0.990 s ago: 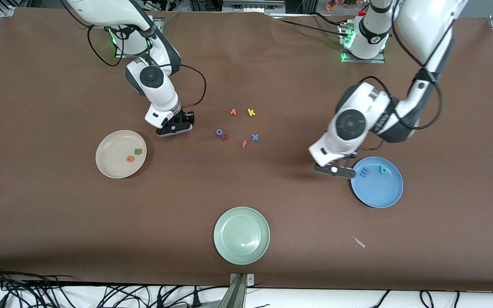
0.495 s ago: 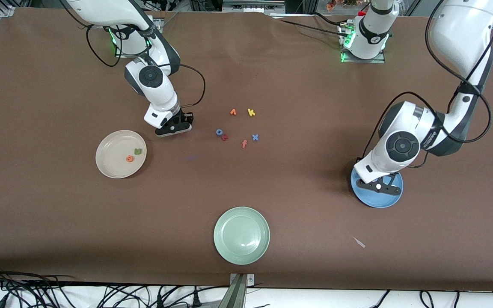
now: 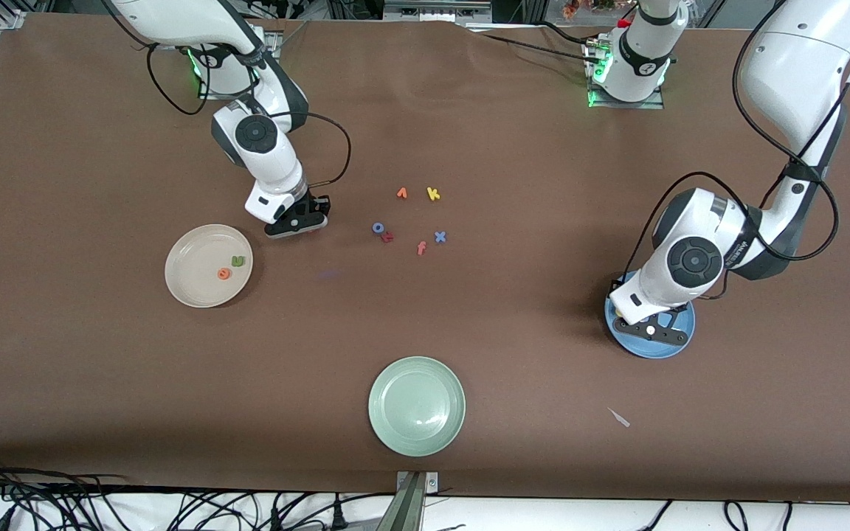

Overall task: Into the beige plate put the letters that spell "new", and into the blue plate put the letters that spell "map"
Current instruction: 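Drop the m onto the brown plate while the left gripper withdraws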

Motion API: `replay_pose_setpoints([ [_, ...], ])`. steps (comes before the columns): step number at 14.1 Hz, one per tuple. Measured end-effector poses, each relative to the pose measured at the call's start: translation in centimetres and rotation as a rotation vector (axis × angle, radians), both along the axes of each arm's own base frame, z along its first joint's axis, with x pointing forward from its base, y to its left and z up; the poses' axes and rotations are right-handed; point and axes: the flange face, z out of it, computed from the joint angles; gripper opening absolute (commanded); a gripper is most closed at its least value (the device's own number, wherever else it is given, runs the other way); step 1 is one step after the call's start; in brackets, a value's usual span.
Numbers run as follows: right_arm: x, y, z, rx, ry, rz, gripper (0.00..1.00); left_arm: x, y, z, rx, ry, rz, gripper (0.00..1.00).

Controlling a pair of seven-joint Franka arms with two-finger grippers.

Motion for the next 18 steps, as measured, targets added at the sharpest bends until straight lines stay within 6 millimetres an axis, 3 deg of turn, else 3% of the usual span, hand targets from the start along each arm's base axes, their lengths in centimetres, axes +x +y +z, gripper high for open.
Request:
replay_pose_setpoints([
  [2, 1.0, -1.1, 0.2, -0.012, -0.007, 0.013, 0.08, 0.1, -0.9, 2.2, -0.016, -0.010, 0.015, 1.00],
  [4, 2.6, -2.3, 1.0, -0.046, 0.000, 0.037, 0.08, 0.1, -1.3, 5.8, -0.042, 0.013, 0.066, 1.00],
  [8, 6.7, -6.2, 4.4, -0.128, 0.013, 0.119, 0.08, 0.4, -1.4, 16.1, -0.049, 0.075, 0.141, 1.00],
  [11, 8.2, -10.4, 4.9, -0.161, 0.021, 0.182, 0.08, 0.1, -1.3, 24.5, -0.065, 0.061, 0.166, 1.00],
  [13, 8.8, -13.3, 4.9, -0.181, 0.031, 0.213, 0.11, -0.4, -0.5, 28.5, -0.109, 0.041, 0.198, 1.00],
  [14, 9.1, -14.7, 4.9, -0.190, 0.036, 0.221, 0.22, -0.7, 0.2, 30.2, -0.131, 0.022, 0.219, 1.00],
  [15, 9.2, -15.7, 4.8, -0.195, 0.040, 0.222, 0.43, -1.2, 0.7, 31.9, -0.144, 0.002, 0.238, 1.00],
  [16, 9.2, -16.2, 4.8, -0.198, 0.044, 0.223, 0.77, -1.8, 1.0, 33.6, -0.136, -0.023, 0.252, 1.00],
  [18, 9.2, -16.4, 4.7, -0.197, 0.046, 0.219, 0.90, -3.8, 0.7, 36.0, -0.096, -0.052, 0.266, 1.00],
])
